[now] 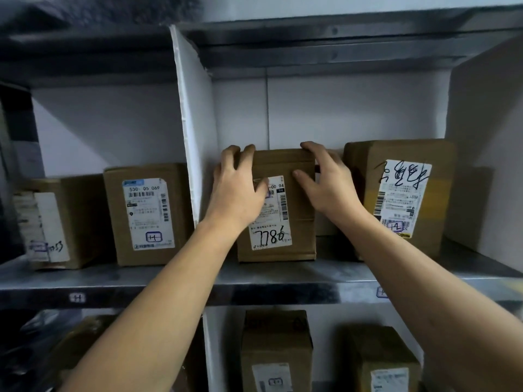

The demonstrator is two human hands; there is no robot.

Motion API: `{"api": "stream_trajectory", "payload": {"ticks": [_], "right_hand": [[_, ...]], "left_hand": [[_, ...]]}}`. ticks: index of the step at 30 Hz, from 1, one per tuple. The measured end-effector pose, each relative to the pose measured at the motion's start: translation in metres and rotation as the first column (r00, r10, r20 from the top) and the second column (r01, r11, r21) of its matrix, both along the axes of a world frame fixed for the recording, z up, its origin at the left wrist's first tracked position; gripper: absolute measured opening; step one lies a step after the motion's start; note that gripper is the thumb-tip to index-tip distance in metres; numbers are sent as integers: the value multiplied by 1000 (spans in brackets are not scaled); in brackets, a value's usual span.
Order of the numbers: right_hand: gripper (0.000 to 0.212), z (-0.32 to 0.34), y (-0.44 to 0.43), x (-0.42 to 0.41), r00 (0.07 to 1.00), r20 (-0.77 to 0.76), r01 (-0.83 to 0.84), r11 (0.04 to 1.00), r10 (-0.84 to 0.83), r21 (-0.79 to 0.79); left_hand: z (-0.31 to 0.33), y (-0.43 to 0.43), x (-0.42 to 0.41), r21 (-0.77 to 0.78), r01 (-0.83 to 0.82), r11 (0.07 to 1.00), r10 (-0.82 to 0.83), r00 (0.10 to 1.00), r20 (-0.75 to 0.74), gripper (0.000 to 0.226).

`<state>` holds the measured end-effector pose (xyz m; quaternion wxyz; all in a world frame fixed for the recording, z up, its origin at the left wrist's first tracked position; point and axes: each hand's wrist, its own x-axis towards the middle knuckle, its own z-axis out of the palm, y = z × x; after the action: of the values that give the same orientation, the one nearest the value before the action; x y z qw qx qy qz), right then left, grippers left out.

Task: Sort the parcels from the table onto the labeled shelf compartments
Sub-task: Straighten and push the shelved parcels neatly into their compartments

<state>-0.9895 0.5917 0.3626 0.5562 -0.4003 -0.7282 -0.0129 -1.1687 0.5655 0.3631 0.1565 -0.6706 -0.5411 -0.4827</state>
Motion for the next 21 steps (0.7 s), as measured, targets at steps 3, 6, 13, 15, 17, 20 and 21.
{"api": "stream_trajectory", "payload": {"ticks": [3,6,13,15,17,20,21], "right_hand": [[54,1,0,2,1000,7,-18,1000,18,-2],[56,4,-8,6,1000,17,-22,1000,22,-22],[49,8,-44,48,959,195,131,930,-207,343],[46,12,-52,69,948,209,142,905,-241,401],[43,18,-60,93,938,206,167,882,-281,440],[42,24,-62,134,915,199,232,863,-350,449],[43,26,-61,148,911,199,251,868,-361,428]], "left_hand": [[3,-2,0,-11,-33,999,32,999,-13,64],[7,-7,3,-1,-50,999,50,999,-18,65],[12,-28,35,240,-45,970,60,997,-55,56],[14,-31,55,277,3,961,15,998,-63,53],[17,-33,80,304,47,951,-20,996,-91,52],[19,-31,120,303,100,948,-62,990,-130,51],[20,-30,133,293,114,949,-76,988,-136,51]]}}
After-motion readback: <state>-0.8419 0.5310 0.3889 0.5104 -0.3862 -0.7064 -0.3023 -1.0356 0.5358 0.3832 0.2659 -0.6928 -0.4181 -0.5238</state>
